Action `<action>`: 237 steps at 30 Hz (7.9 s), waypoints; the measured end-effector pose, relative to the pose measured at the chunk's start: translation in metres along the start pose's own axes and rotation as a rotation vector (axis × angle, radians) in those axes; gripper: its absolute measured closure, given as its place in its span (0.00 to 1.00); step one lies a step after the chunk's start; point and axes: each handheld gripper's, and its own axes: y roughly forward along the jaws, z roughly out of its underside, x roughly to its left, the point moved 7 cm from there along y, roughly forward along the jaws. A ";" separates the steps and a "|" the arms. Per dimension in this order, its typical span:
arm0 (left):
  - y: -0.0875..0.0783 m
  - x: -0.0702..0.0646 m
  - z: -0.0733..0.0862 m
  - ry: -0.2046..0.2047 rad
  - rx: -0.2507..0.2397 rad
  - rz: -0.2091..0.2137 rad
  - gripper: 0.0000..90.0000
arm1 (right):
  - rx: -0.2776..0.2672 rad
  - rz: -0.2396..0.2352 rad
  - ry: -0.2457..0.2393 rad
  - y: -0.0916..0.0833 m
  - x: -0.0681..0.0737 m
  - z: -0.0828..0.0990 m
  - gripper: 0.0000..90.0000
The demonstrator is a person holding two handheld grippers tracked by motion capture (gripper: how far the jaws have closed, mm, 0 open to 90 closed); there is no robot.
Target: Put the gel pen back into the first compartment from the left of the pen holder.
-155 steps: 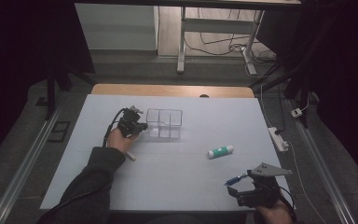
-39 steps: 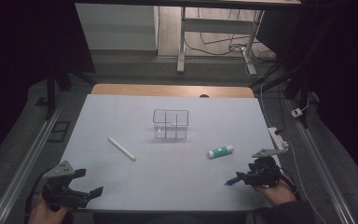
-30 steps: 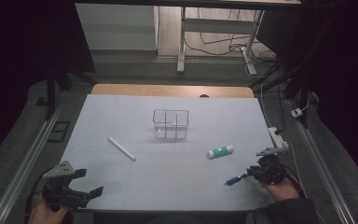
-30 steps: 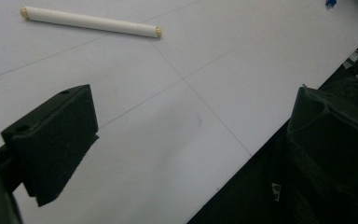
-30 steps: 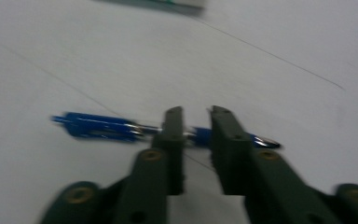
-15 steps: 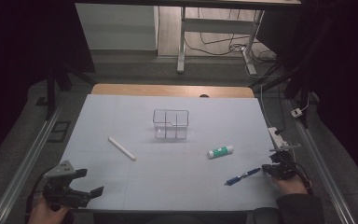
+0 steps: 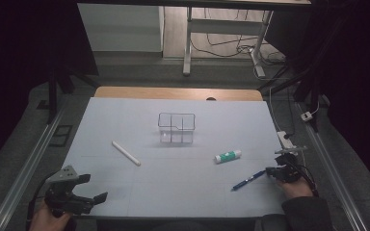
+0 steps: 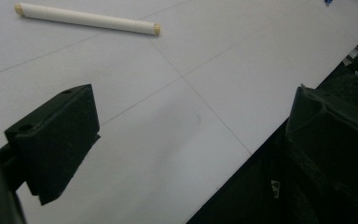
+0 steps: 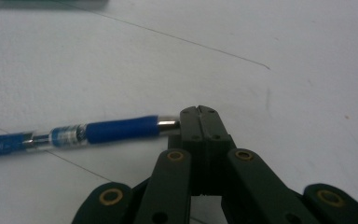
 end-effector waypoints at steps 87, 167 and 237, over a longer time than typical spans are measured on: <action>0.002 -0.001 -0.001 0.018 0.014 0.000 0.04 | 0.122 -0.140 -0.294 0.010 0.081 -0.006 0.99; 0.003 -0.001 -0.001 0.023 0.018 0.000 0.04 | 0.001 -0.086 -0.108 0.009 0.030 -0.067 0.90; 0.002 -0.002 -0.001 0.030 0.013 0.022 0.04 | -0.509 -0.431 -0.378 0.013 0.247 -0.262 0.89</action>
